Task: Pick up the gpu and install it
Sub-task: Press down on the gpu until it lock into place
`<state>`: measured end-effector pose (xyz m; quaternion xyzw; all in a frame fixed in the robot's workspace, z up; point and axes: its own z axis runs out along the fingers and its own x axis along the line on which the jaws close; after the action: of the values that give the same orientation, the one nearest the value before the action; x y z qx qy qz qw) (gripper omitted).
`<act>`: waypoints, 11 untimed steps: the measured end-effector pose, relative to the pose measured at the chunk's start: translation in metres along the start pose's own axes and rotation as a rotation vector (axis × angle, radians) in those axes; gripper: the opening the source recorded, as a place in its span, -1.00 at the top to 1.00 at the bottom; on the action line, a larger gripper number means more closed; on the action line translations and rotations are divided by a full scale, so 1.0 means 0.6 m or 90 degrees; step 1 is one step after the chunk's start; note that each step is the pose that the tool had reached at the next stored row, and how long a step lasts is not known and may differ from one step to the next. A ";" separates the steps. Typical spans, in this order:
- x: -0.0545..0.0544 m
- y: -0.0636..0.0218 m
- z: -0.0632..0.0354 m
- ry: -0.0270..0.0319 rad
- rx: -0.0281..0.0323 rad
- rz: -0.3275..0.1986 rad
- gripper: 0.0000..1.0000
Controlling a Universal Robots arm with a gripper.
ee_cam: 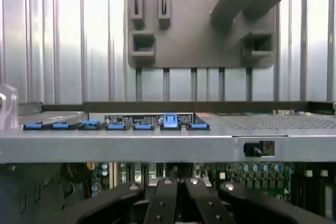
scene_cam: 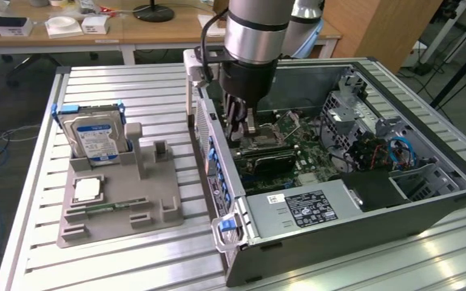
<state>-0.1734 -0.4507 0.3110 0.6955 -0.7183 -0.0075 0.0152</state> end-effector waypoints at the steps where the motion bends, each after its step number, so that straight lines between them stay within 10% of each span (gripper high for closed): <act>1: 0.000 0.002 0.003 0.0001 0.0010 0.000 0.79; 11: 0.000 0.002 0.017 0.0088 0.0021 0.004 0.79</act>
<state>-0.1748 -0.4510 0.3007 0.6935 -0.7202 -0.0014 0.0190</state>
